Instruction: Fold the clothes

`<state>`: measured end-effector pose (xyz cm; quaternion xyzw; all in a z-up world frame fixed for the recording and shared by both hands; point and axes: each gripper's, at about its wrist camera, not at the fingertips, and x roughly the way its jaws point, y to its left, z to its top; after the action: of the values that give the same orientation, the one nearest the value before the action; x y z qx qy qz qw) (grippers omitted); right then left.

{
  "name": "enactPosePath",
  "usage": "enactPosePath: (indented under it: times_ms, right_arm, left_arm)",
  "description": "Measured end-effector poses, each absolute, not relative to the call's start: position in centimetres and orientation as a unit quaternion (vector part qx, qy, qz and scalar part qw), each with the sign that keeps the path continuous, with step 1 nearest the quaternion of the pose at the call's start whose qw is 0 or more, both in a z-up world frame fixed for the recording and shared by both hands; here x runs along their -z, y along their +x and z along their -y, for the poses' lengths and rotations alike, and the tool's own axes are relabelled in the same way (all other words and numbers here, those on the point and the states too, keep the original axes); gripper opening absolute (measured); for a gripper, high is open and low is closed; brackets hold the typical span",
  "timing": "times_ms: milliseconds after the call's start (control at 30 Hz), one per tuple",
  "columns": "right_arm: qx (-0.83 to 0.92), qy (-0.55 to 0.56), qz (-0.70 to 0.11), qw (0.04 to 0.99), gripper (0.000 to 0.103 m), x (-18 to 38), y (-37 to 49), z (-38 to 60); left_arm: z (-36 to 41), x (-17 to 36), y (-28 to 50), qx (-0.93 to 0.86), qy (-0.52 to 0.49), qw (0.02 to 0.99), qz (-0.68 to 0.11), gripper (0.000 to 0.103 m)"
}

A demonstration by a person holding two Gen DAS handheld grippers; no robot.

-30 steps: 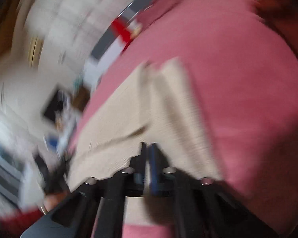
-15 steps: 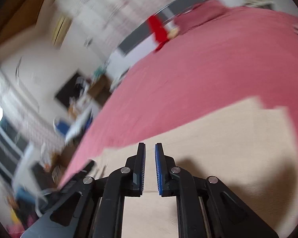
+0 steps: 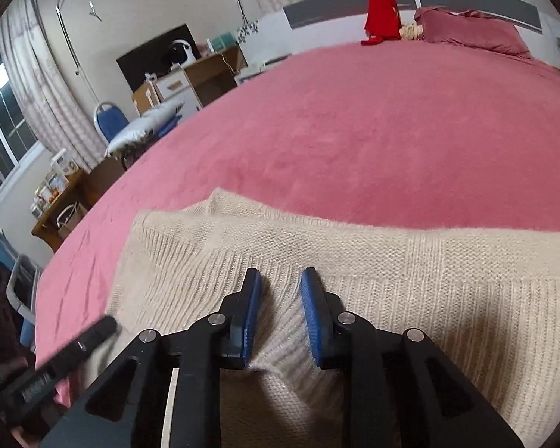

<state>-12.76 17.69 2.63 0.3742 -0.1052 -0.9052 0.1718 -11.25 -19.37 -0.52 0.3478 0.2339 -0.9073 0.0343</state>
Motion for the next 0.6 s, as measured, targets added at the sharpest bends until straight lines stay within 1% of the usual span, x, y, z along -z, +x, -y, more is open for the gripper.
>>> enactPosePath:
  times_ms: [33, 67, 133, 167, 267, 300, 333, 433, 467, 533, 600]
  right_arm:
    - [0.906, 0.371, 0.105, 0.173, 0.025, -2.7, -12.5, -18.0]
    - [0.905, 0.374, 0.106, 0.172, 0.025, -2.8, -12.5, -18.1]
    - [0.902, 0.383, 0.107, 0.167, 0.025, -3.6, -13.0, -17.6]
    - [0.901, 0.389, 0.106, 0.162, 0.025, -4.2, -13.4, -16.9]
    - [0.910, 0.342, 0.108, 0.211, 0.027, -6.4, -13.3, -14.5]
    - [0.912, 0.324, 0.108, 0.228, 0.027, -7.1, -13.3, -13.7]
    - [0.909, 0.325, 0.090, 0.245, 0.026, -7.5, -13.4, -12.4]
    - [0.897, 0.365, 0.029, 0.249, 0.024, -6.1, -14.7, -8.4]
    - [0.891, 0.378, 0.008, 0.250, 0.022, -5.6, -15.1, -7.0]
    - [0.885, 0.395, -0.018, 0.246, 0.019, -4.9, -15.8, -5.2]
    - [0.886, 0.397, -0.021, 0.238, 0.019, -4.8, -16.2, -4.6]
  left_arm:
    - [20.8, 0.6, -11.0, 0.903, 0.354, 0.076, -0.233, 0.037]
    - [22.7, 0.9, -10.4, 0.892, 0.352, 0.095, -0.267, 0.037]
    - [26.1, 1.4, -8.6, 0.869, 0.321, 0.099, -0.364, 0.035]
    - [26.9, 1.2, -7.6, 0.864, 0.306, 0.110, -0.385, 0.035]
    - [26.1, 0.1, -6.4, 0.882, 0.280, 0.127, -0.358, 0.035]
    - [25.2, -0.3, -6.6, 0.891, 0.277, 0.108, -0.343, 0.035]
    - [23.9, -0.8, -7.1, 0.903, 0.279, 0.074, -0.319, 0.036]
    - [20.0, -1.7, -8.0, 0.925, 0.289, 0.005, -0.246, 0.037]
    - [18.5, -2.1, -8.1, 0.932, 0.291, -0.015, -0.216, 0.037]
    - [16.6, -1.7, -7.8, 0.938, 0.300, -0.038, -0.168, 0.037]
    - [15.9, -0.6, -8.6, 0.928, 0.348, -0.023, -0.128, 0.038]
